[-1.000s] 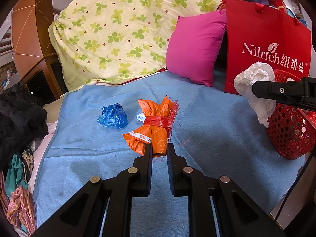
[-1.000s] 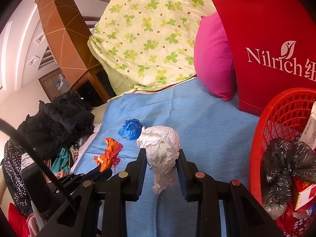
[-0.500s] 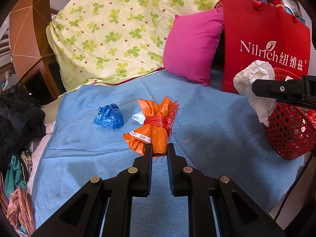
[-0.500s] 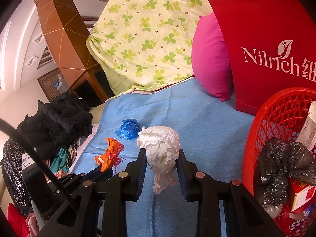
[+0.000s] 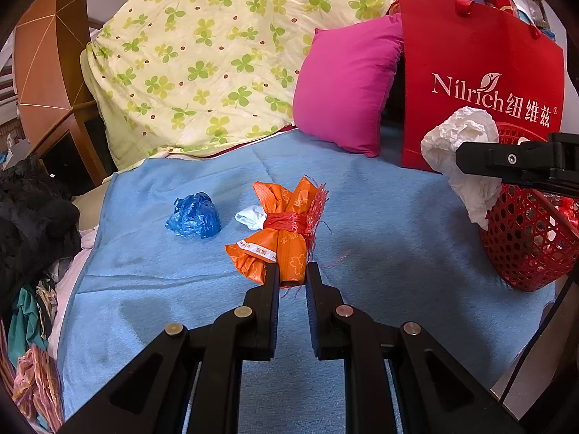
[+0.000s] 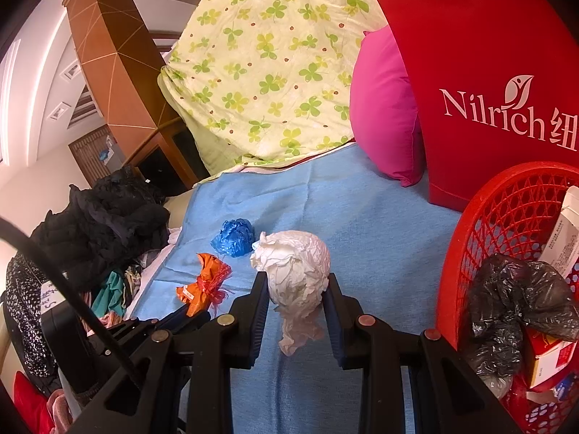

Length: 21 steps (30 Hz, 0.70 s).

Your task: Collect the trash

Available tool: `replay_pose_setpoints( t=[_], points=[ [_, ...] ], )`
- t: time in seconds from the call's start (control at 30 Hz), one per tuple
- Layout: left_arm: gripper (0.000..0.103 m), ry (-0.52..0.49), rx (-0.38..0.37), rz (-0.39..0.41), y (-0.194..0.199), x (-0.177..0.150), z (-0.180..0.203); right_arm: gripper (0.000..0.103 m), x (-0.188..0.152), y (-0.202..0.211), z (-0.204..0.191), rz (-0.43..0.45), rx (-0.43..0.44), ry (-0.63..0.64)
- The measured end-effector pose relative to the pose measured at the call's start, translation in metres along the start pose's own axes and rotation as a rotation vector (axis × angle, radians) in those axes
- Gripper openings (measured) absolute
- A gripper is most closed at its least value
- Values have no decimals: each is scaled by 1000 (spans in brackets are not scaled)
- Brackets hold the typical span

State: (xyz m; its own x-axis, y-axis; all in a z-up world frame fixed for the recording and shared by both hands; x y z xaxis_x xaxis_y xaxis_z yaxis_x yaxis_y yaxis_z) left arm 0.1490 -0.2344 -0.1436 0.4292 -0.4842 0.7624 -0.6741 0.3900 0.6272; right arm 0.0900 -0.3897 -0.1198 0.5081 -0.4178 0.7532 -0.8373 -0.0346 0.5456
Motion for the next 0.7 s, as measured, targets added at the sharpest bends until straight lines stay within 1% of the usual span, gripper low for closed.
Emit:
replay_pose_setpoints(
  t=[0.7],
  points=[
    [15, -27, -1, 18, 12, -5, 11, 32, 3, 13, 6, 34, -4, 3]
  ],
)
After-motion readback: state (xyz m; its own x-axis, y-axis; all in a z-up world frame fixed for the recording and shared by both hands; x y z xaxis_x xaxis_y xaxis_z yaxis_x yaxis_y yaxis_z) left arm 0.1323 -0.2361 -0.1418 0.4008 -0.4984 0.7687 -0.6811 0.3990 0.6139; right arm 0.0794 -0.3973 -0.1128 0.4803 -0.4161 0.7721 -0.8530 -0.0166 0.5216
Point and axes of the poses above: each gripper's, at about its wrist camera, not at the fingertips, and y roughly against the way its jaws point, z to its right, x to its top, the point moved 2 cm from there along -y, roughly the way its jaws point, and after that the axes turned 3 degrees about -z, right-handed, at the moved point
